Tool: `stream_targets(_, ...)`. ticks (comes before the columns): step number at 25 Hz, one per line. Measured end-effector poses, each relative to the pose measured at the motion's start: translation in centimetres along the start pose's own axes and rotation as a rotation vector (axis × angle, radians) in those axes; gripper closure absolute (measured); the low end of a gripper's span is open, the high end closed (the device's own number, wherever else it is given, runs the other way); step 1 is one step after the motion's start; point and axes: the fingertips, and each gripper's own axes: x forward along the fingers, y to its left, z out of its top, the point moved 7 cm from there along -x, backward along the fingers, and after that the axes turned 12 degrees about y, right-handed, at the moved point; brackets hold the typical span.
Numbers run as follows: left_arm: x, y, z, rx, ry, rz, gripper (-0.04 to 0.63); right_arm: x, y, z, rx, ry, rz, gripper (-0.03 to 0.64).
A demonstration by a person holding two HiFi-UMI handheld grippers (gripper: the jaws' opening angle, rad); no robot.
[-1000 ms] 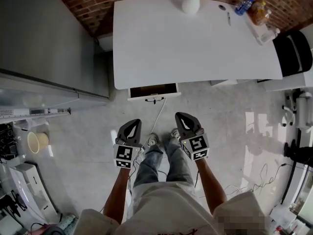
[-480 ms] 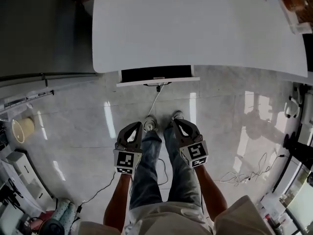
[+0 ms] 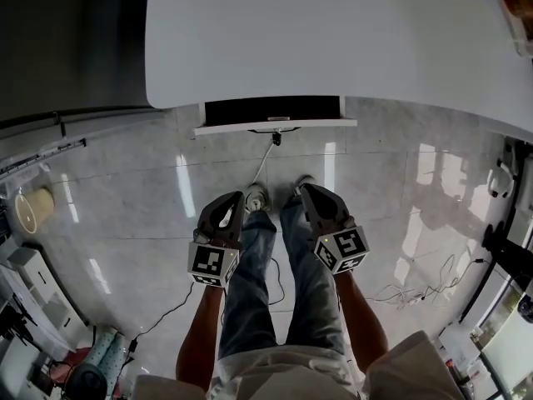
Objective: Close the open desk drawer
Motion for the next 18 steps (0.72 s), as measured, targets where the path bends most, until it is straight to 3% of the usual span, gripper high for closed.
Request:
stream_targets(1,0.3,0.1,0.1,0.014,0.0,0.007,0.581,0.2,0.0,0.2,-0.019,-0.007,0.002,0.595)
stream_targets(3,1.2,0.6,0.4,0.024,-0.005,0.016,0.549,0.7,0.0,0.7,-0.055,-0.015,0.004,0.467)
stream_targets(6,2.5,1.0,1.1,-0.003,-0.019,0.012,0.488,1.4,-0.5,1.3,-0.054,-0.026,0.013,0.459)
stream_targets(7,2.7,1.3,1.2,-0.05,-0.033,-0.004,0.488,1.6,-0.7,1.5,-0.026,-0.035,0.023,0.459)
stream_targets(9,3.1,2.1,1.0,-0.225,-0.085,-0.071,0.489,2.0,-1.3,1.7,0.089,-0.063,0.074,0.459)
stream_targets(11,3.7,3.2,0.6,-0.439,-0.161,-0.166,0.489,2.5,-2.0,1.8,0.29,-0.112,0.182,0.459)
stream_targets(13,4.7,4.3,0.5,-0.595,-0.221,-0.235,0.483,3.3,-3.0,1.7,0.502,-0.177,0.294,0.459)
stream_targets(15,6.1,5.1,0.7,-0.668,-0.241,-0.265,0.474,4.4,-4.2,1.5,0.638,-0.237,0.365,0.459)
stream_targets(18,8.3,5.9,1.4,-0.666,-0.24,-0.277,0.468,6.2,-5.9,1.5,0.686,-0.256,0.382,0.459)
